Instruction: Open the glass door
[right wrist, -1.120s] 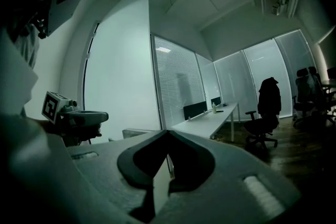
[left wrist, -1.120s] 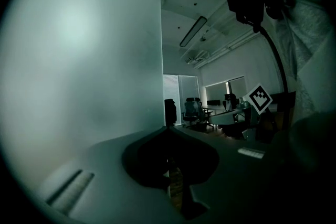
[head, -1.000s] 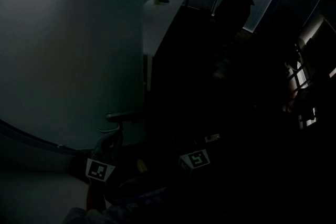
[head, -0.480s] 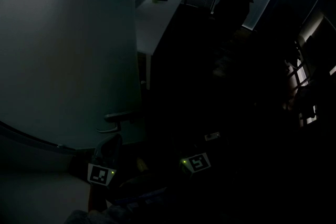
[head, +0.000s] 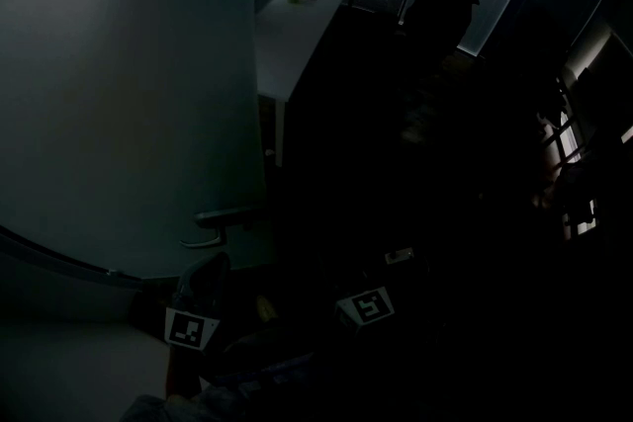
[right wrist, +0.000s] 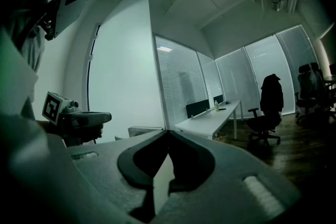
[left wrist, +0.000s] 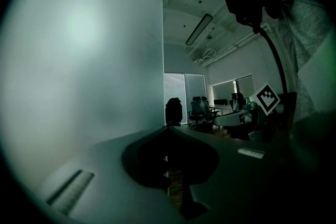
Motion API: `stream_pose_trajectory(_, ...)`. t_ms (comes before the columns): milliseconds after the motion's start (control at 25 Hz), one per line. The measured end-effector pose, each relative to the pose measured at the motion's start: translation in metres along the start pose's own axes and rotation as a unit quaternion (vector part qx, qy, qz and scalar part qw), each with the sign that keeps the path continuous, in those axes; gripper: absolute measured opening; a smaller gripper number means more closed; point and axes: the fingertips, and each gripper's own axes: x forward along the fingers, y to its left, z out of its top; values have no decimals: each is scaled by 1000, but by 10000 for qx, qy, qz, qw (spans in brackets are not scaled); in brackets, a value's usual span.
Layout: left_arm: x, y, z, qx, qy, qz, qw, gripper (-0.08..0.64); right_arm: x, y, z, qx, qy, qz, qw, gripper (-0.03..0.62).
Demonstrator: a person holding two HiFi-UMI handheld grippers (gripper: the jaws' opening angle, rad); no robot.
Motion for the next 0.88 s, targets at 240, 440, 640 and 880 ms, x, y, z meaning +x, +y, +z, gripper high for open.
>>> stream_pose_trajectory(240,5,1,-1,45,19,-27,10000,5,3,-2,-2,2,1,9,10000,2)
stream_pose_trajectory(440,7,1,0,48,41,-54,10000,5,4,-4,-1,9,35,-2,10000,2)
stream_pose_trajectory(640,12,1,-1,101,40,-71,9999,5,6,-5,-2,12,47,5,10000,2)
stream_pose_trajectory(880,14,1,-1,92,90,-97,9999,5,9,-4,-1,21,73,45,10000,2)
